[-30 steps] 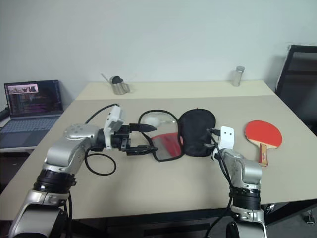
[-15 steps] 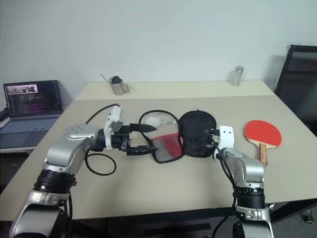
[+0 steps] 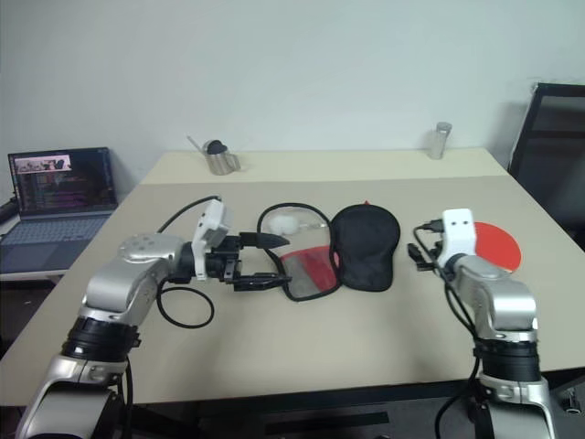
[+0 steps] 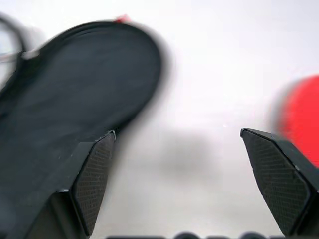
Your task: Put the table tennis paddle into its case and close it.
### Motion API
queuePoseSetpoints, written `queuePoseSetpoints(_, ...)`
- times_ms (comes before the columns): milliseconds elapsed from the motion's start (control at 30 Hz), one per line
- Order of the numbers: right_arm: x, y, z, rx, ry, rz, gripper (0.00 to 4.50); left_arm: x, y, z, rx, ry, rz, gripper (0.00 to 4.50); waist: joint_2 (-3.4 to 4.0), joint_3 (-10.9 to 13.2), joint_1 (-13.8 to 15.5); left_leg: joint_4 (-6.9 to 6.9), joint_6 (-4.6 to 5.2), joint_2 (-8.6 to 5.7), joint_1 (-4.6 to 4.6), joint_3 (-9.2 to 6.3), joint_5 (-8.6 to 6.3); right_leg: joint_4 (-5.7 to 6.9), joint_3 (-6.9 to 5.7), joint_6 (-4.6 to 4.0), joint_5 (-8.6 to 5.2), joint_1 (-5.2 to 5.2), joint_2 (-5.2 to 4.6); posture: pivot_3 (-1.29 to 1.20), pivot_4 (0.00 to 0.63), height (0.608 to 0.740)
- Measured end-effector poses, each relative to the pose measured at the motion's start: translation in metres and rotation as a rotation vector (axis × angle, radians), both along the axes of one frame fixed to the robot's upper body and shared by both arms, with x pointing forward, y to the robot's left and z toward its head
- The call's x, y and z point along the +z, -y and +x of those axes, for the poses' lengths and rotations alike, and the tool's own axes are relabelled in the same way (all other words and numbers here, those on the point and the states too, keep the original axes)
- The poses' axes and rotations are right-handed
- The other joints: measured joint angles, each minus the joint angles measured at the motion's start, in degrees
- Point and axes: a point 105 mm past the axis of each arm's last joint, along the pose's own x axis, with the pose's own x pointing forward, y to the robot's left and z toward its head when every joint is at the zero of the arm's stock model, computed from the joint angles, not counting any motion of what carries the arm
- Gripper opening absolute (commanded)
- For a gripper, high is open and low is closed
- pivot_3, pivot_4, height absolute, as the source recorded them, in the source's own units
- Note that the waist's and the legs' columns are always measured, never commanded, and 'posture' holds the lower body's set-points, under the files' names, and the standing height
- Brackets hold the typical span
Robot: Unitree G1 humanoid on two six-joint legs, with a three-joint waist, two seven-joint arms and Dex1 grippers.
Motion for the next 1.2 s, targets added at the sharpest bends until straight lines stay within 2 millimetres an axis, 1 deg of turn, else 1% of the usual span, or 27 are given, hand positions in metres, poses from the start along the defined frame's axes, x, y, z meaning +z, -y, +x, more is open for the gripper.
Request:
queuePoseSetpoints(33, -0.003, 0.009, -0.001, -0.041, -0.010, -0.004, 4.49, 0.000, 0.000, 0.000, 0.001, 0.001, 0.000, 4.50, 0.00, 0.00, 0.00, 0.00, 0.00, 0.00, 0.00, 0.00, 0.00, 0.00, 0.00, 0.00, 0.00, 0.00, 0.00, 0.00, 0.150, 0.740)
queuePoseSetpoints(67, -0.010, 0.024, -0.001, -0.104, -0.031, -0.014, 4.49, 0.000, 0.000, 0.000, 0.002, 0.001, 0.000, 4.50, 0.00, 0.00, 0.01, 0.01, 0.00, 0.00, 0.00, 0.00, 0.00, 0.01, 0.00, 0.00, 0.00, 0.00, 0.00, 0.00, 0.150, 0.740)
queuePoseSetpoints(167, -0.028, 0.053, -0.006, -0.236, -0.094, -0.002, 4.49, 0.000, 0.001, 0.000, 0.001, 0.002, -0.002, 4.50, 0.00, 0.00, -0.02, 0.00, 0.00, 0.00, 0.00, 0.03, 0.00, 0.00, 0.01, 0.00, 0.00, 0.00, 0.00, 0.00, 0.150, 0.740)
queuePoseSetpoints(267, -0.043, 0.072, -0.011, -0.324, -0.151, 0.011, 4.49, 0.000, 0.003, 0.000, -0.007, 0.004, -0.010, 4.50, 0.00, 0.00, -0.07, 0.00, 0.00, 0.00, 0.00, 0.04, 0.00, 0.02, 0.04, 0.00, 0.00, -0.01, 0.00, 0.00, 0.150, 0.740)
queuePoseSetpoints(433, -0.059, 0.084, -0.012, -0.375, -0.189, 0.034, 4.49, 0.001, 0.005, 0.000, -0.013, 0.007, -0.014, 4.50, 0.00, 0.00, -0.10, 0.01, 0.00, 0.00, 0.01, 0.05, 0.00, 0.02, 0.04, 0.00, 0.01, 0.00, 0.01, 0.00, 0.150, 0.740)
queuePoseSetpoints(633, -0.057, 0.092, 0.001, -0.385, -0.170, 0.049, 4.49, 0.000, 0.004, 0.001, -0.013, 0.002, -0.012, 4.50, -0.02, -0.01, -0.14, 0.08, 0.01, -0.01, 0.02, 0.07, 0.01, -0.01, 0.06, 0.01, 0.09, 0.04, 0.01, 0.00, 0.150, 0.740)
queuePoseSetpoints(767, -0.058, 0.099, 0.007, -0.386, -0.179, 0.038, 4.49, 0.000, 0.004, 0.001, -0.011, 0.002, -0.009, 4.50, -0.08, -0.04, -0.18, 0.10, 0.01, -0.02, 0.02, 0.10, 0.01, -0.04, 0.11, 0.04, 0.14, 0.06, 0.01, 0.00, 0.150, 0.740)
queuePoseSetpoints(900, -0.062, 0.099, 0.009, -0.371, -0.199, 0.031, 3.69, 0.000, 0.002, 0.001, -0.003, 0.003, -0.002, 4.50, -0.36, -0.21, -0.25, 0.12, 0.02, 0.01, 0.08, 0.11, 0.01, -0.05, 0.11, 0.02, 0.18, 0.11, 0.02, 0.00, 0.150, 0.740)
queuePoseSetpoints(967, -0.064, 0.098, 0.008, -0.364, -0.207, 0.029, 3.11, -0.001, 0.001, 0.001, 0.001, 0.001, 0.000, 4.50, -0.53, -0.31, -0.28, 0.14, 0.02, 0.03, 0.13, 0.14, 0.01, -0.06, 0.13, 0.00, 0.21, 0.15, 0.02, 0.00, 0.150, 0.740)
queuePoseSetpoints(1133, -0.066, 0.089, 0.009, -0.318, -0.214, 0.006, 1.62, -0.005, -0.003, 0.001, 0.017, -0.008, 0.006, 4.50, -0.66, -0.39, -0.15, 0.18, 0.02, 0.02, 0.15, 0.15, 0.01, -0.08, 0.17, 0.00, 0.24, 0.18, 0.01, 0.00, 0.150, 0.740)
queuePoseSetpoints(1200, -0.067, 0.089, 0.009, -0.316, -0.213, 0.003, 1.20, -0.005, -0.002, 0.001, 0.019, -0.005, 0.006, 4.50, -0.69, -0.41, -0.09, 0.17, 0.02, 0.02, 0.14, 0.16, 0.01, -0.09, 0.19, 0.00, 0.25, 0.18, 0.00, 0.00, 0.150, 0.740)
